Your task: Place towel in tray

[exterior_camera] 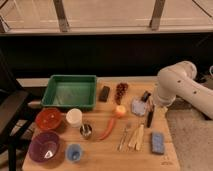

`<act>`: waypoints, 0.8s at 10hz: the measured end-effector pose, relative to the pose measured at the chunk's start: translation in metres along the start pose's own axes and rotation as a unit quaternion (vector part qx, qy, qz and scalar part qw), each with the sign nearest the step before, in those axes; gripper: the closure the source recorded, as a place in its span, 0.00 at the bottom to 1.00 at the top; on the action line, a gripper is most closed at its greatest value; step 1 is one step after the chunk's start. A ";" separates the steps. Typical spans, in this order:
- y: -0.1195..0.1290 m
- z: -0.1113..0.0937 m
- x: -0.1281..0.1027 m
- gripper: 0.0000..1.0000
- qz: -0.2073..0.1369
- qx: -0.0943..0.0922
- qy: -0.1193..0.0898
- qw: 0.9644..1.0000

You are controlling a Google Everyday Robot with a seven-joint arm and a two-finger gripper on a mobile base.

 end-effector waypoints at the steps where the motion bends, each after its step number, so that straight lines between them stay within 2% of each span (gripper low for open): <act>1: -0.007 0.008 -0.012 0.35 -0.008 0.003 -0.007 1.000; 3: -0.028 0.030 -0.034 0.35 -0.018 0.007 -0.030 0.999; 6: -0.053 0.073 -0.046 0.35 -0.028 0.002 -0.051 0.998; 8: -0.067 0.091 -0.045 0.35 -0.034 -0.001 -0.056 0.998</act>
